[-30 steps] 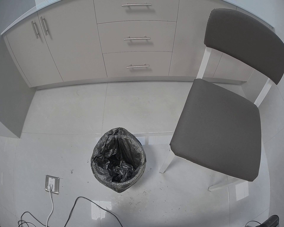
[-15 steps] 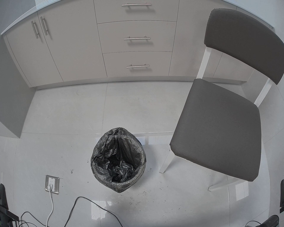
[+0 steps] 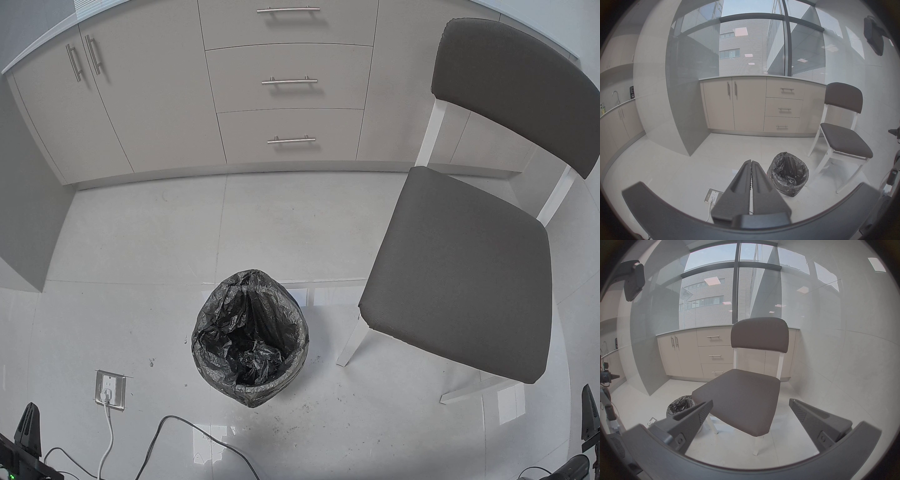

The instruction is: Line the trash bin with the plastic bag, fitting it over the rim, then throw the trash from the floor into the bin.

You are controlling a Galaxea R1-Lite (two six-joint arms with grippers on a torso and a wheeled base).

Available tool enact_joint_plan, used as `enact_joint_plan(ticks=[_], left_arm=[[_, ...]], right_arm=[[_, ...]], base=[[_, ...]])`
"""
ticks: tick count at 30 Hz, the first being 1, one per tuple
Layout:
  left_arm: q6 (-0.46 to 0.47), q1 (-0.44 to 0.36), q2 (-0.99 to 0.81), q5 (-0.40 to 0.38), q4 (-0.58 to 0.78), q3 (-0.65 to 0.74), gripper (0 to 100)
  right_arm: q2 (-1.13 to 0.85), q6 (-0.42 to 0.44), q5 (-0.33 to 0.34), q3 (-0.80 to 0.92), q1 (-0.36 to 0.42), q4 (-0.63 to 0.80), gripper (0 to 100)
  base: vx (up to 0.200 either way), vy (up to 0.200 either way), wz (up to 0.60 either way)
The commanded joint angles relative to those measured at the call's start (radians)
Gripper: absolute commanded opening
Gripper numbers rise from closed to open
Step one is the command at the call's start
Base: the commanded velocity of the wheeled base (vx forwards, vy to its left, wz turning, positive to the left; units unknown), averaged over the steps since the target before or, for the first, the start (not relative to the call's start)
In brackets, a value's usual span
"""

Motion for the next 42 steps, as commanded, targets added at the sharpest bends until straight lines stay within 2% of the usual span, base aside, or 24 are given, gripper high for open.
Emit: enact_joint_plan(ticks=[1,5,8,11,42], left_arm=[[0.015,0.000,-0.011,-0.015,0.004,0.017,0],[0.038,-0.002,-0.011,-0.046,0.035,0.018,0],[0.038,-0.002,-0.011,-0.046,0.035,0.018,0],[0.037,0.000,-0.011,-0.046,0.035,0.018,0],[0.026,0.000,-0.011,-0.046,0.030,0.018,0]], right_arm=[[-0.012,-0.009,0.007,0.035,0.000,0.005,100],[-0.012,-0.053,0.011,0.101,0.000,0.011,100],[-0.012,-0.020,0.024,0.098,0.000,0.014,100],[-0.012,-0.003,0.054,0.091,-0.001,0.085,100],[-0.012,0.019,0.052,0.098,0.000,0.071,100]], base=[[0.000,0.000,0.00],[0.000,0.000,0.00],[0.000,0.000,0.00],[0.000,0.000,0.00],[0.000,0.000,0.00]])
